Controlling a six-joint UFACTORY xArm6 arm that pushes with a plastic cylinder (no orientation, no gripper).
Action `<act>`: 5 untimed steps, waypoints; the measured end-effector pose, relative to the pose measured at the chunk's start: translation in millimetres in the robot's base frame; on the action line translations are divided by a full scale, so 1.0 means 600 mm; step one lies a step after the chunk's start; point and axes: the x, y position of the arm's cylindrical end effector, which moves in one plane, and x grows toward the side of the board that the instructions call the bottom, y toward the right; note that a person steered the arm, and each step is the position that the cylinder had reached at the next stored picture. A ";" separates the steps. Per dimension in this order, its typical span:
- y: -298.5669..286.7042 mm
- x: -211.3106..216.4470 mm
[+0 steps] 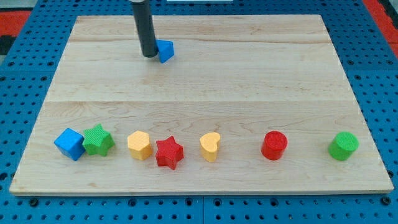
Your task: Push the blue triangle right and down
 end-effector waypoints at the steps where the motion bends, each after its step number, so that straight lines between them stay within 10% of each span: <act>1: 0.014 -0.031; 5: 0.169 -0.059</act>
